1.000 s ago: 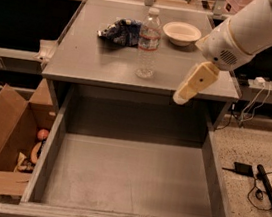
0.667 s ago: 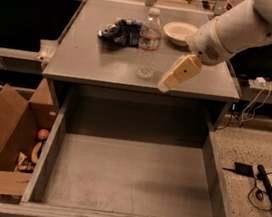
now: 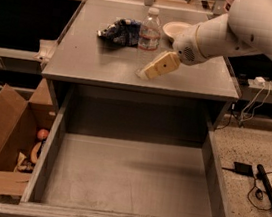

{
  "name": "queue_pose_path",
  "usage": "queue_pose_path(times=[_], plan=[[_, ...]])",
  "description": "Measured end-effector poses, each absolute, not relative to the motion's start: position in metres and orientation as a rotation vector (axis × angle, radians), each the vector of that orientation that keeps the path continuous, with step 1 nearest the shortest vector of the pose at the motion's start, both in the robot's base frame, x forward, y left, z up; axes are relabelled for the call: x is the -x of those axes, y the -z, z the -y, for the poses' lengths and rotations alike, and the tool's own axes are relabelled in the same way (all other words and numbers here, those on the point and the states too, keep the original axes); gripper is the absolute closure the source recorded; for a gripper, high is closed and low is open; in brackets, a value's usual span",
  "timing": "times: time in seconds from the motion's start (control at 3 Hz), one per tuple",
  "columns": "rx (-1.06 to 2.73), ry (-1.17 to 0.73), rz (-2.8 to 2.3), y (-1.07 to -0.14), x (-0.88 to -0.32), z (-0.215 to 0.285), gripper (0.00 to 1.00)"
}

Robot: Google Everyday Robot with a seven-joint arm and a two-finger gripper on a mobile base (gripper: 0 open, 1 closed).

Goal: Place water bottle into top drawer

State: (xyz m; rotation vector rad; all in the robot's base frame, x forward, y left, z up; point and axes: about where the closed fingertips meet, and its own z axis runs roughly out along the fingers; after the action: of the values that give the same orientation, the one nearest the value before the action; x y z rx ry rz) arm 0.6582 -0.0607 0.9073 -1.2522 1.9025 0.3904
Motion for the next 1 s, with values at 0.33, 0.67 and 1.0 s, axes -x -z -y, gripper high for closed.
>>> queue_pose_path(times=[0.33, 0.67, 1.0], plan=[[1.143, -0.412, -1.837, -0.907, -0.681, 0.056, 0.00], [1.083, -0.433, -1.759, -0.918, -0.696, 0.043, 0.19], [1.070, -0.471, -1.696, -0.926, -0.702, 0.025, 0.41]])
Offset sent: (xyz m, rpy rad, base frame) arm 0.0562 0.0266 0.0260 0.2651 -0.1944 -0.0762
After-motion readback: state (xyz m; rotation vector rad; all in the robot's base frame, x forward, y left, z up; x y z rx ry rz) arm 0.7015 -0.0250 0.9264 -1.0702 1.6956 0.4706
